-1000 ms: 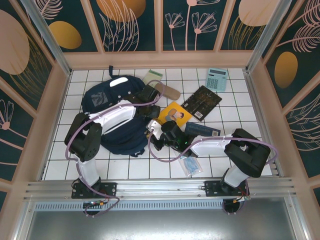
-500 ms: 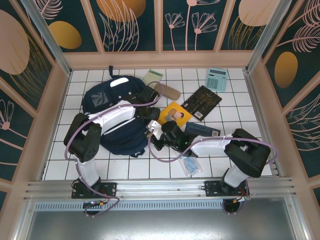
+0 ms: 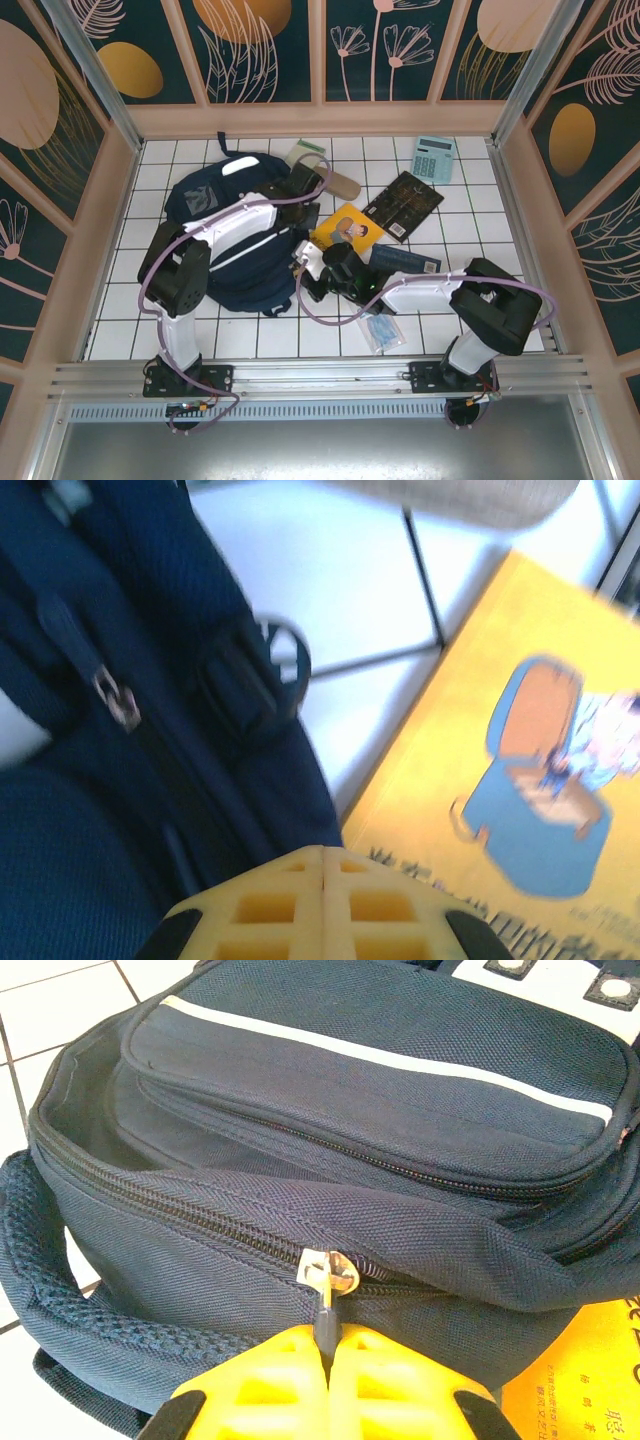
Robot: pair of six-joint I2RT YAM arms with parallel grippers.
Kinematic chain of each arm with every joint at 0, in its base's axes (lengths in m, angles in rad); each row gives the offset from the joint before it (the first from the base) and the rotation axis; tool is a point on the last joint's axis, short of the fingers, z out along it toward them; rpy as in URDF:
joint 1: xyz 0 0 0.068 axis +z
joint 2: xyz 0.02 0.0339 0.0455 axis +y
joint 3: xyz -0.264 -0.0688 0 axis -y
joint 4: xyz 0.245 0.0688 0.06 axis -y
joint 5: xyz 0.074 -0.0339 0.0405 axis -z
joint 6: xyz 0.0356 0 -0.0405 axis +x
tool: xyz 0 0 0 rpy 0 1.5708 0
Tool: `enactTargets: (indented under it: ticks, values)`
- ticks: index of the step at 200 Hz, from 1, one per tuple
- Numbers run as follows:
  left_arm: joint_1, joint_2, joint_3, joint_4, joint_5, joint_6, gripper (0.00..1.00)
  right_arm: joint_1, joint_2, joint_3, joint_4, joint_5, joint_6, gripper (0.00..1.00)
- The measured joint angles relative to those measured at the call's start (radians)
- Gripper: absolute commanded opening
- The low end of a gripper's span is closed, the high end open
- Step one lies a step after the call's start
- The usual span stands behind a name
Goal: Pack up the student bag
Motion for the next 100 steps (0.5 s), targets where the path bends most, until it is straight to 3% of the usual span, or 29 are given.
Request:
enactTargets:
  ticks: [60, 83, 100]
  values:
    - [0.09, 0.071, 0.208, 0.011, 0.015, -0.072, 0.0, 0.071, -0.005, 0.0, 0.0, 0.051, 0.001, 0.0]
    - [0.092, 0.057, 0.159, 0.031, 0.014, -0.085, 0.32, 0.067, -0.005, -0.003, 0.005, 0.051, 0.014, 0.0]
    - [0.089, -0.009, 0.031, 0.058, 0.007, -0.097, 0.4, 0.064, -0.005, -0.012, 0.005, 0.05, 0.028, 0.21]
